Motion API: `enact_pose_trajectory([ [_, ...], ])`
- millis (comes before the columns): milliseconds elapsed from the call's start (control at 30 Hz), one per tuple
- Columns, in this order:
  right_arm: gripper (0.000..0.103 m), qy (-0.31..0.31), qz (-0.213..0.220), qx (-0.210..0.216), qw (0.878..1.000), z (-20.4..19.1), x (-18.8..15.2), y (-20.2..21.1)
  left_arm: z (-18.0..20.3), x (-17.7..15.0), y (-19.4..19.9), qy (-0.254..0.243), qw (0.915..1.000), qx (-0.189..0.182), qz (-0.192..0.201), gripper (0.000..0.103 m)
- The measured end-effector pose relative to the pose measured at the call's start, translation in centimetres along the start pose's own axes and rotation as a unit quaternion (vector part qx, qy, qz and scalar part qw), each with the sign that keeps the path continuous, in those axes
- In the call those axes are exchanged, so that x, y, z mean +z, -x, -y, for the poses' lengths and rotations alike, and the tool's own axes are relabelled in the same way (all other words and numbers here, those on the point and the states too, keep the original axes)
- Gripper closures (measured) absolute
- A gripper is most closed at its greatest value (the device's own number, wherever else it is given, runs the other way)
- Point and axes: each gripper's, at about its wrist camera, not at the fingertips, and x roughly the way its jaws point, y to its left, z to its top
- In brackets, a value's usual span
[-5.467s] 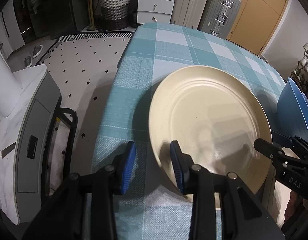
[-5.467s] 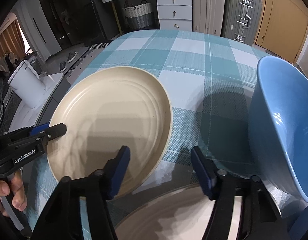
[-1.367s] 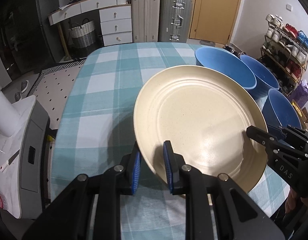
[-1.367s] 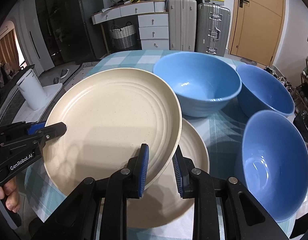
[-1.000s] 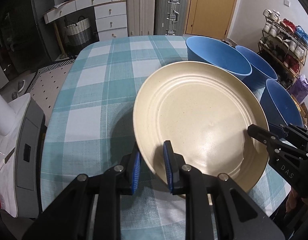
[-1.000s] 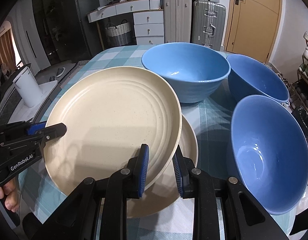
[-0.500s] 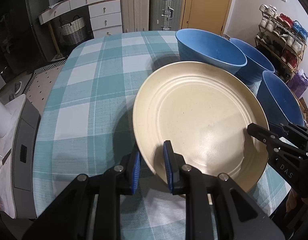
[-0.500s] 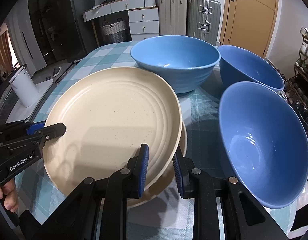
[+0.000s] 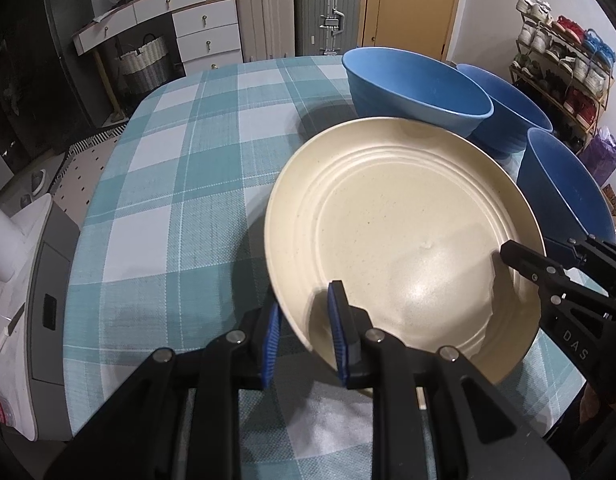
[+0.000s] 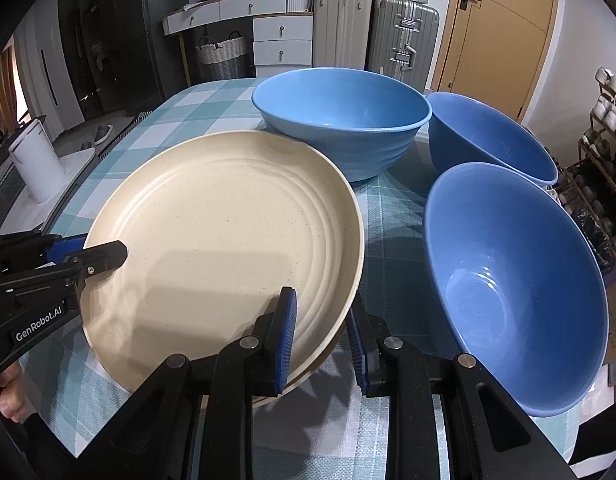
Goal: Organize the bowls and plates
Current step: 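Carry the plate with both grippers over the stacked cream plates and lower it, then open both grippers to release the plate onto the stack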
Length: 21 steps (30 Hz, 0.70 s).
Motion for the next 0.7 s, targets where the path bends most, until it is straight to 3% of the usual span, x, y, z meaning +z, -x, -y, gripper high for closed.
enact_pose_trajectory([
  [533, 0.078, 0.011, 0.001, -0.018, 1.0, -0.35, -0.35, 0.26, 0.45, -0.35, -0.38, -0.009, 0.9999, 0.007, -0.012, 0.08],
  [700, 0.068, 0.01, 0.007, -0.017, 1.0, -0.41, -0.28, 0.29, 0.18, -0.47, -0.61, 0.001, 0.9999, -0.001, -0.017, 0.077],
])
